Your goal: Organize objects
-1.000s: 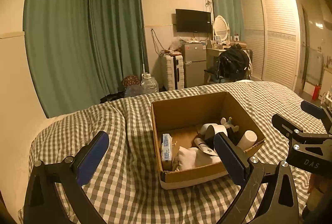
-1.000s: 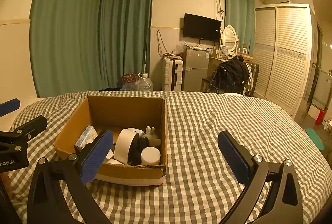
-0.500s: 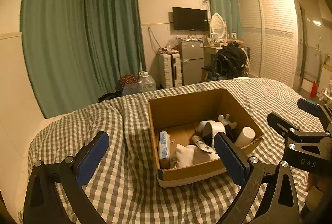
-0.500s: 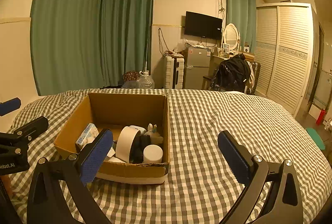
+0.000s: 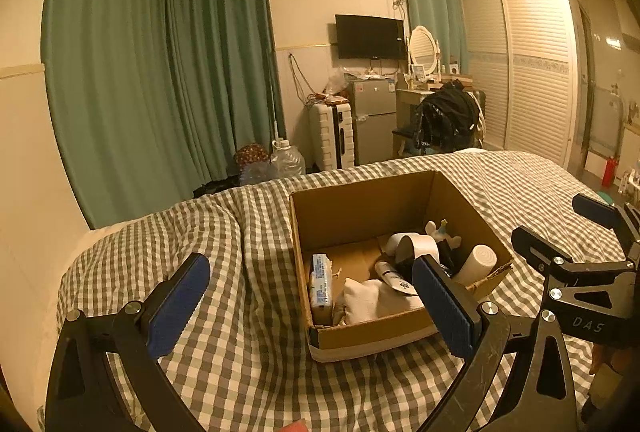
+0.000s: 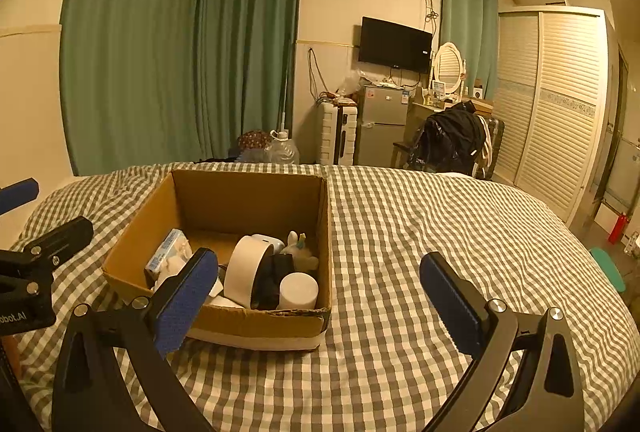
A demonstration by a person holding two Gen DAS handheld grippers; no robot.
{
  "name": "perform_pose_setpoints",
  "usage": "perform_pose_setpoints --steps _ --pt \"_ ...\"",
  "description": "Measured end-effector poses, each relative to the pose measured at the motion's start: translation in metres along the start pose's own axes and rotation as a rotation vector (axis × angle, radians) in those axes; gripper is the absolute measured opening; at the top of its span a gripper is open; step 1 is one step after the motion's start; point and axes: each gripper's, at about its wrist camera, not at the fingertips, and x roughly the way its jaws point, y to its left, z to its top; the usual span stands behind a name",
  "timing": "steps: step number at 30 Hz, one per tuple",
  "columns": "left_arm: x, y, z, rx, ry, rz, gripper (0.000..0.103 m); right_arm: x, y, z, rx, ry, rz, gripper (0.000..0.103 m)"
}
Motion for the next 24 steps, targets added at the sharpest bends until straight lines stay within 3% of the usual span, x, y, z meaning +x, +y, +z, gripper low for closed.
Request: perform_pose_setpoints --steps 24 --pt "0.01 0.002 -0.003 -0.005 0.024 0.004 0.103 0.011 0.01 -0.003 -0.011 0.02 0.007 0.101"
